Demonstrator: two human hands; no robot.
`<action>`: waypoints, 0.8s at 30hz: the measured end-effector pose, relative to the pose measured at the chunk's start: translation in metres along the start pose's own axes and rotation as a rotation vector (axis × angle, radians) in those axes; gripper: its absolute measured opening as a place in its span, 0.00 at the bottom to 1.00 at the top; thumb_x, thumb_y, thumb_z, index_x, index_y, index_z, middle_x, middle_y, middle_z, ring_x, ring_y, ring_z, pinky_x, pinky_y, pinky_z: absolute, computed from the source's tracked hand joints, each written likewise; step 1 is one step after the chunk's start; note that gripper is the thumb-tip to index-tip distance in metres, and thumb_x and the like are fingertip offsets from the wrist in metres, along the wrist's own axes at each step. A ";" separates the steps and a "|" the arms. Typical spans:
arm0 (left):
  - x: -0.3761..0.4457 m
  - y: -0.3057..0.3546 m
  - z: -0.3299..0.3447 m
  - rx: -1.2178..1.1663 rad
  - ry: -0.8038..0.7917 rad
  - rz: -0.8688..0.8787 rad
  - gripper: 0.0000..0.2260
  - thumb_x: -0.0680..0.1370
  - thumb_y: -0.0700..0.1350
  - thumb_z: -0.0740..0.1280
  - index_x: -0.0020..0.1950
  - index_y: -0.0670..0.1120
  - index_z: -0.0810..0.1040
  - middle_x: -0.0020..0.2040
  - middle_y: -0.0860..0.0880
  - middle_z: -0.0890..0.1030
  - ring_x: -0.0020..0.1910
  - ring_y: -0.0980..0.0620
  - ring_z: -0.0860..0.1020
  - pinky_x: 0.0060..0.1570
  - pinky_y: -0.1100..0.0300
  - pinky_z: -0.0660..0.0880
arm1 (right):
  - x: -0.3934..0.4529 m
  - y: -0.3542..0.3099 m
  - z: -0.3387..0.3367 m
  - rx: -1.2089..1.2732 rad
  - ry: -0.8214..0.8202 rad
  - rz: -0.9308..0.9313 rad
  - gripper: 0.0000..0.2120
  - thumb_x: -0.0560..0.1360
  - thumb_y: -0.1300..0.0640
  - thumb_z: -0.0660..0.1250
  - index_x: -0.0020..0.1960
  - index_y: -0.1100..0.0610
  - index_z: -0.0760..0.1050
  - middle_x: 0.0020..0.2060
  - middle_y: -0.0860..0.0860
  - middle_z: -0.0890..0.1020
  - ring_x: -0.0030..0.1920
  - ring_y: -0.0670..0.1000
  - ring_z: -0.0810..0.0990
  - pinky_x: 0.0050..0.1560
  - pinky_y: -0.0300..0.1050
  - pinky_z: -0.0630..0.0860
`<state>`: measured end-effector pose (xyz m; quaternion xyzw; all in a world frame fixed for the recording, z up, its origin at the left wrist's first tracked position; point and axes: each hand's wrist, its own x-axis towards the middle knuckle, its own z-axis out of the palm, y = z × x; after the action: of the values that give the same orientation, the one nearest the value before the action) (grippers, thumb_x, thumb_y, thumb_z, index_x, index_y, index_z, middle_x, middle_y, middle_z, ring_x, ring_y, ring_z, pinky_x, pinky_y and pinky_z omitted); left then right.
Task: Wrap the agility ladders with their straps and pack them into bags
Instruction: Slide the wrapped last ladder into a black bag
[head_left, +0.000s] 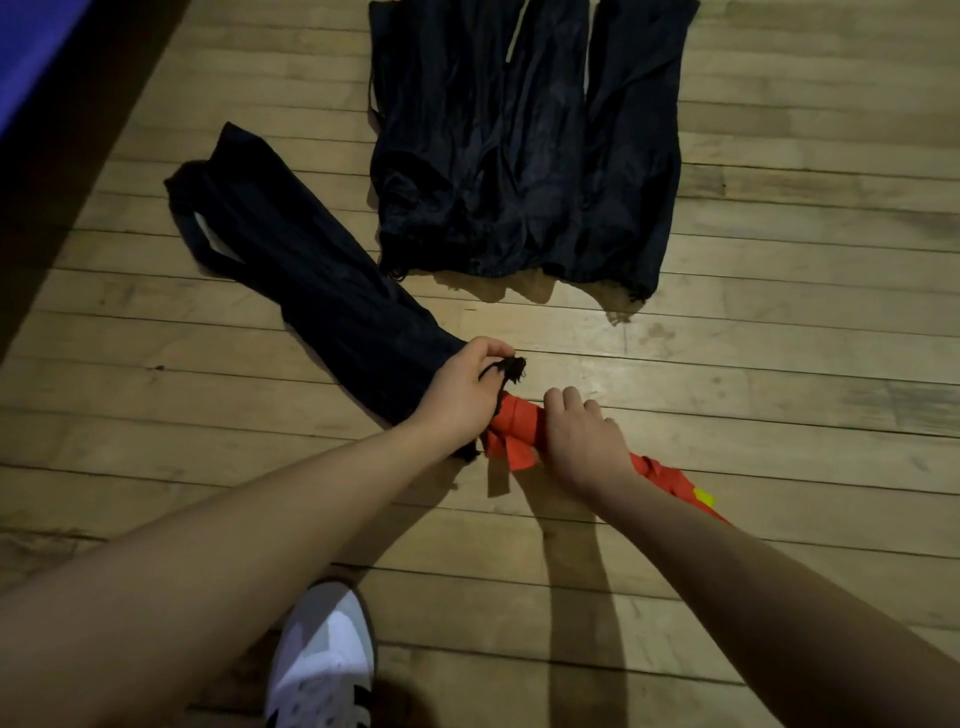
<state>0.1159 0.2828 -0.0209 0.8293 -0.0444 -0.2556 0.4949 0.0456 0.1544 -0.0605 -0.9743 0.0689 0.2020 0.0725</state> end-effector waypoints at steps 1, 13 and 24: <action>0.002 0.001 -0.002 -0.001 0.010 0.009 0.10 0.83 0.38 0.57 0.58 0.50 0.74 0.57 0.52 0.77 0.56 0.56 0.75 0.46 0.74 0.71 | 0.004 -0.004 -0.003 0.034 -0.005 -0.019 0.20 0.78 0.47 0.62 0.63 0.58 0.63 0.58 0.55 0.71 0.56 0.58 0.73 0.47 0.50 0.73; 0.011 -0.022 -0.044 0.152 0.116 -0.023 0.15 0.82 0.40 0.58 0.69 0.47 0.68 0.64 0.51 0.76 0.60 0.58 0.73 0.58 0.67 0.69 | 0.040 -0.052 -0.004 0.100 0.161 -0.066 0.27 0.77 0.38 0.60 0.64 0.59 0.66 0.58 0.55 0.72 0.58 0.56 0.72 0.56 0.49 0.70; 0.007 -0.014 -0.015 0.434 0.138 -0.012 0.11 0.82 0.42 0.60 0.60 0.39 0.78 0.56 0.42 0.73 0.51 0.49 0.72 0.52 0.59 0.71 | -0.007 0.008 0.007 -0.010 0.089 -0.060 0.27 0.72 0.39 0.62 0.62 0.57 0.65 0.56 0.54 0.71 0.57 0.56 0.71 0.59 0.50 0.67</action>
<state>0.1269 0.3000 -0.0297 0.9320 -0.0595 -0.1859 0.3054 0.0357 0.1481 -0.0649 -0.9843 0.0417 0.1564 0.0703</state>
